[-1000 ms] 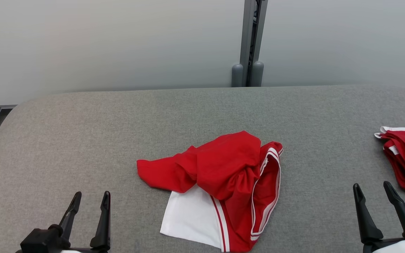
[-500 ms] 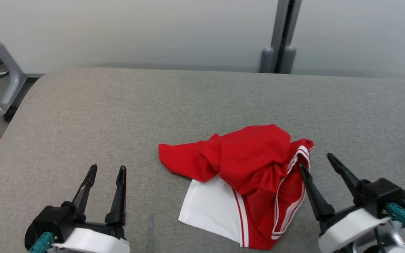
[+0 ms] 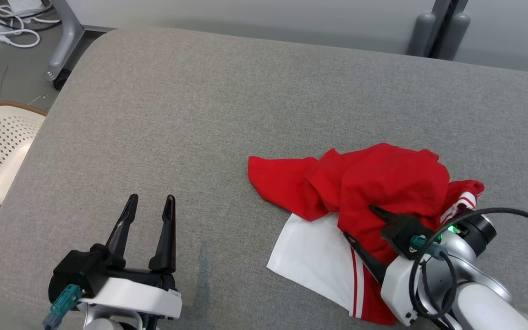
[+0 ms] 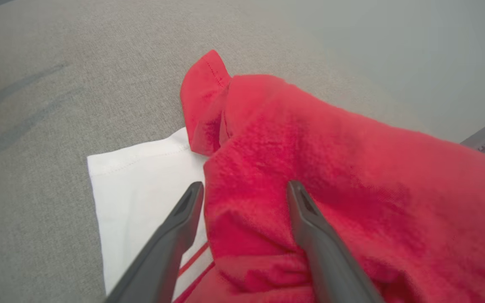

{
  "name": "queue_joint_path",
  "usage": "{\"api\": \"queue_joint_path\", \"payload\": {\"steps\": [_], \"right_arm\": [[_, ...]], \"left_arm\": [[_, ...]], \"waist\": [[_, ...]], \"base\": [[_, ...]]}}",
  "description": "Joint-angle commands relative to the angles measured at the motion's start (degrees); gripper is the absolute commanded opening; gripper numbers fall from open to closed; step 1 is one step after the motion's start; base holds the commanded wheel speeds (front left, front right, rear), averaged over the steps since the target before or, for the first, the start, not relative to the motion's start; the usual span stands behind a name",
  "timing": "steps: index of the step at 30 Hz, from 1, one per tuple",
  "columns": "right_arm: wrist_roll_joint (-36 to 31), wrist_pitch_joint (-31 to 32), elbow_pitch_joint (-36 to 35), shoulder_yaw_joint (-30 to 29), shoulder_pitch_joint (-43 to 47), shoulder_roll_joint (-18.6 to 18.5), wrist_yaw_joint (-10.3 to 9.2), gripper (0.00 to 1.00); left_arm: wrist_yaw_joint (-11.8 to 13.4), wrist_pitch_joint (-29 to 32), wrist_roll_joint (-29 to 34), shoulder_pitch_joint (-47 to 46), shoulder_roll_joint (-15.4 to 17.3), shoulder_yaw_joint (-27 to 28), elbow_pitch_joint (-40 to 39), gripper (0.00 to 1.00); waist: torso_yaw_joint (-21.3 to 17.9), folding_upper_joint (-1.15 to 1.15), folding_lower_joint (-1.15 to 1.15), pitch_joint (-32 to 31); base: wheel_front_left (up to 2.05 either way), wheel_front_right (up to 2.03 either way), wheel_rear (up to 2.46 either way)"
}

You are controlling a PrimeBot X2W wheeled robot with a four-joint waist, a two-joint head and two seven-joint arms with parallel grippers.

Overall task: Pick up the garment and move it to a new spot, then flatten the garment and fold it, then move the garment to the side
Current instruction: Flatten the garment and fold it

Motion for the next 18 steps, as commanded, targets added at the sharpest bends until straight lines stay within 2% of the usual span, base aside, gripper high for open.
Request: {"api": "queue_joint_path", "payload": {"steps": [1, 2, 3, 12, 18], "right_arm": [[0.33, 1.19, 1.02, 0.1, -1.29, -0.43, -0.02, 0.99], [0.74, 1.48, 1.4, 0.01, -1.59, -0.43, -0.02, 0.34], [0.99, 1.54, 1.76, -0.35, -1.89, -0.38, -0.02, 0.0], [2.33, -2.55, 2.03, -7.0, -1.32, 2.73, -0.02, 0.0], [1.98, -4.98, 1.45, -14.5, -0.06, 5.67, -0.02, 0.0]], "left_arm": [[-0.37, -0.43, 0.48, -1.46, -0.09, 0.4, 0.29, 1.0], [-0.39, -0.53, 0.5, -1.48, -0.25, 0.48, 0.57, 1.0], [-0.53, -0.53, 0.48, -1.7, -0.49, 0.53, 0.72, 1.0], [-1.05, -0.87, 1.09, -2.14, -1.0, 1.6, 1.24, 1.0], [-1.21, -0.97, 1.69, -2.31, -0.87, 2.15, 1.08, 1.0]], "waist": [[0.36, 0.0, 0.0, 0.59], [0.34, 0.0, 0.0, 0.7], [0.31, 0.0, 0.0, 0.81], [-1.26, 0.0, 0.0, 0.9], [-2.7, 0.0, 0.0, 0.89]], "base": [[0.0, 0.0, 0.0], [0.0, 0.0, 0.0], [0.0, 0.0, 0.0], [0.0, 0.0, 0.0], [0.0, 0.0, 0.0]]}}
